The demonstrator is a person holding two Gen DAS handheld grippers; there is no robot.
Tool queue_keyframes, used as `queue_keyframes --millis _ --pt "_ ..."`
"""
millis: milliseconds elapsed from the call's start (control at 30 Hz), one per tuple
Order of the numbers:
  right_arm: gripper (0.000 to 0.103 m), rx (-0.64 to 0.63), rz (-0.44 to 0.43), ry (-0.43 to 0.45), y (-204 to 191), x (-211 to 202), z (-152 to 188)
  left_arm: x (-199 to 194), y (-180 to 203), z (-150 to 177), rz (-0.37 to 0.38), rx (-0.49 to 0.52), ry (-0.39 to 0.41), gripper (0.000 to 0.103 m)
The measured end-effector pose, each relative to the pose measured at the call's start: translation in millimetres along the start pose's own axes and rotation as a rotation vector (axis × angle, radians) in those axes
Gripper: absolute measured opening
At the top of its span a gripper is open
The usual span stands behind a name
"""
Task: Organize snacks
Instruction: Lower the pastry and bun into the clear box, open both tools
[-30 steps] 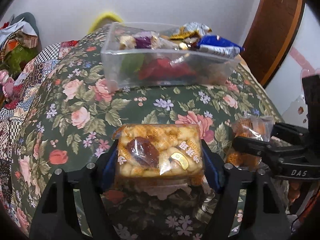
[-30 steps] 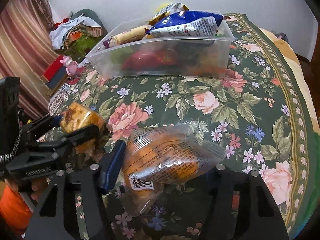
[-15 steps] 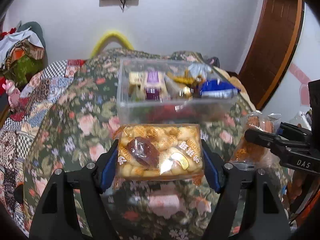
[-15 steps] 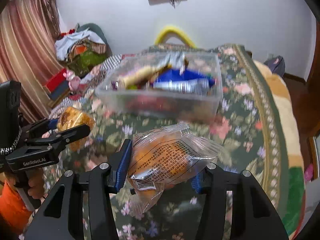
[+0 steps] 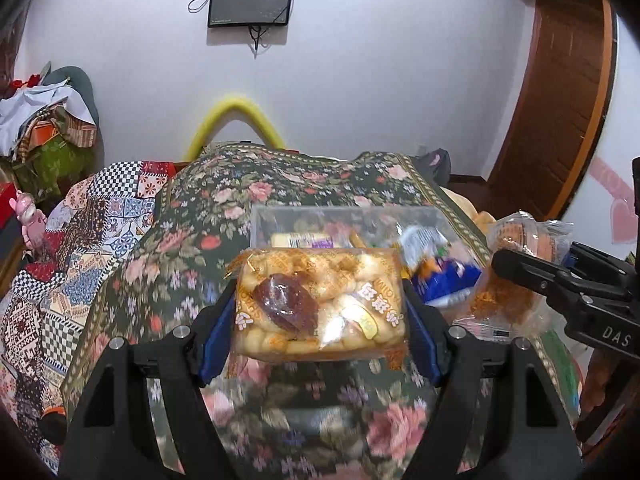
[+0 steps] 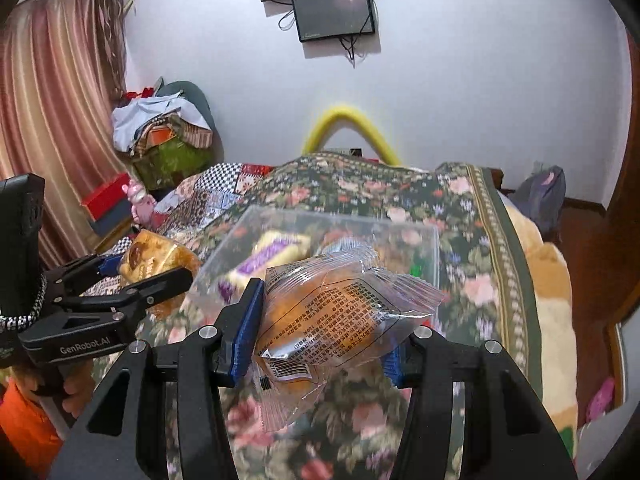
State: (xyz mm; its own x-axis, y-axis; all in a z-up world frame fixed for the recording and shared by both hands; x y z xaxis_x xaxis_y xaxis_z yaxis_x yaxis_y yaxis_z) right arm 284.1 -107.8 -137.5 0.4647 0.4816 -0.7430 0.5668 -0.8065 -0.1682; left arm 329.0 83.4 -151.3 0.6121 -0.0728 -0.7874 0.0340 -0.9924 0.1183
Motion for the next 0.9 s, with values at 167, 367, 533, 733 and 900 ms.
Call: queue_keyframes --millis 167,367,533,733,900 --pt "0.048 -0.012 0.013 0.003 -0.3 12.6 -25.0 22.8 -8.9 -24.0 -0.028 -0.013 -0.012 0.074" --pt "0.048 -0.032 0.035 -0.027 -1.1 38.7 -47.7 62.5 -22.5 -44.4 -0.029 -0.051 -0.068 0.074" --pt "0.049 -0.052 0.043 -0.082 2.6 65.7 -54.1 92.8 -33.9 -51.4 -0.043 -0.084 -0.113 0.074" --pt "0.052 -0.054 0.008 -0.144 3.3 86.9 -51.5 108.6 -34.3 -49.9 -0.025 -0.099 -0.142 0.074" --pt "0.055 -0.07 0.005 -0.148 0.1 84.4 -50.1 103.1 -25.6 -49.7 -0.038 -0.044 -0.132 0.077"
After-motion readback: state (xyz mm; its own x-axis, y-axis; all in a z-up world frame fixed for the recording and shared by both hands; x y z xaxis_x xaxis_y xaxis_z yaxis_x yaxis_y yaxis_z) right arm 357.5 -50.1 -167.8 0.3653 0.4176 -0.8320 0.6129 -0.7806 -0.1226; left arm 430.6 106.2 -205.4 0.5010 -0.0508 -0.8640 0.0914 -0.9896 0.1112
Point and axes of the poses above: each gripper's, at about its wrist camera, not at the fingertips, and x roughly the way its jaws point, y to its right, z to its underside, the point moved 9 cm from there along x, roughly the way its jaws point, and after that the axes turned 13 degrees about -y, right-handed, at the moved point
